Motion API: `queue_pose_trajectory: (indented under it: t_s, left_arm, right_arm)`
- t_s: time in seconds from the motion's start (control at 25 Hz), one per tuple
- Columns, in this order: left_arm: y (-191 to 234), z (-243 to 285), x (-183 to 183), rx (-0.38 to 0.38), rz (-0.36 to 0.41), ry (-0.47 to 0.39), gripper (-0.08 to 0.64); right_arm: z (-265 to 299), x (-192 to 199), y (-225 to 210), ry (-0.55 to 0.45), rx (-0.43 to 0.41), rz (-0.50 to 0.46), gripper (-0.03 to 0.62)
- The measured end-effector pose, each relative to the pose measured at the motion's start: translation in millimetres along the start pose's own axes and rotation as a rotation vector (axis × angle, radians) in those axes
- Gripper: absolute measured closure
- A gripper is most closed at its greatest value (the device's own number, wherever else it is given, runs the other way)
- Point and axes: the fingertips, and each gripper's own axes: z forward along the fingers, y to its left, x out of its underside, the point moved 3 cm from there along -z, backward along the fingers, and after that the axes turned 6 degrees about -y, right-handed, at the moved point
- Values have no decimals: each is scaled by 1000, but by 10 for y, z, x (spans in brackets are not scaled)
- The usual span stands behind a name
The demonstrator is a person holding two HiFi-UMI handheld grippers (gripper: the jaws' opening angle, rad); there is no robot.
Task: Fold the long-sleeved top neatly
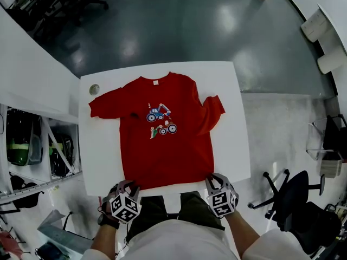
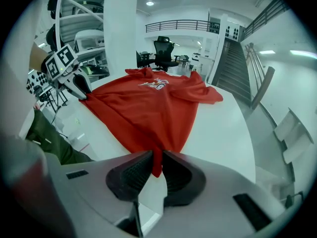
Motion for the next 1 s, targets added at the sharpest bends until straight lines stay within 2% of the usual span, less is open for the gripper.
queue_pose_trajectory:
  t_s: [0.32, 0.56, 0.72, 1.0]
  left_arm:
    - [13, 7, 39, 17, 4, 5, 466]
    - [11, -39, 42, 60, -51, -17, 450]
    - [-1, -54, -21, 85, -37, -22, 427]
    - [136, -91, -239, 86, -40, -61, 422]
  right_arm:
    - [-5, 16, 89, 14, -15, 0, 517]
    - [-60, -93, -2, -27, -61, 49, 477]
    - [-123, -196, -211, -87, -29, 51, 472]
    - [-80, -376, -447, -124, 37, 70, 477]
